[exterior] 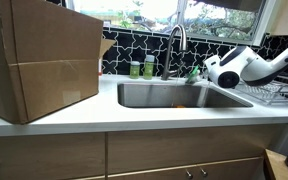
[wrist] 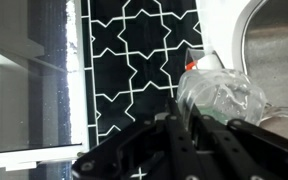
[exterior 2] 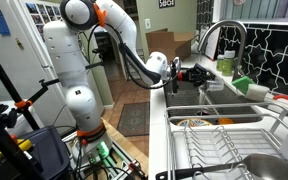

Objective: Pick up the small clear lunch box and fetch some water, pour the water from the small clear lunch box onto the plate in the sink and place the small clear lunch box back on the kitchen counter

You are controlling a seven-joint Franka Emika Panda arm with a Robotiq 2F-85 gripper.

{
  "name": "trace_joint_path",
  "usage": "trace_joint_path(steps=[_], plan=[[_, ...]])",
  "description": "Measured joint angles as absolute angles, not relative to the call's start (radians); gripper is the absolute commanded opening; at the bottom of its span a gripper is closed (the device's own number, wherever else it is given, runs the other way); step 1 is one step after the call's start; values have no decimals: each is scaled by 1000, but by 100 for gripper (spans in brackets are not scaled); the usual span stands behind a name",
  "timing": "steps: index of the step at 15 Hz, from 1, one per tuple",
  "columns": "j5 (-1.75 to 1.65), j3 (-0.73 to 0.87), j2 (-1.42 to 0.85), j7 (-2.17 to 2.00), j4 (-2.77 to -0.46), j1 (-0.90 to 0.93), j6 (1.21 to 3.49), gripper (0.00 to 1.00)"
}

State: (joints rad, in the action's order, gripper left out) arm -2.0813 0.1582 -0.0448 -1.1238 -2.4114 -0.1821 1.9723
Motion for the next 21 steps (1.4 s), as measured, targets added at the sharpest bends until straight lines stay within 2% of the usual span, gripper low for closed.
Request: trace_joint_path(steps=[12,15,21], plan=[[-2232,139,-47,-1274,-2462,-164,1775,3],[-2081,139,-37,-1246,-2454,-164,1830,3],[-1795,176,63,-1028,-2393,-185,2096,3]])
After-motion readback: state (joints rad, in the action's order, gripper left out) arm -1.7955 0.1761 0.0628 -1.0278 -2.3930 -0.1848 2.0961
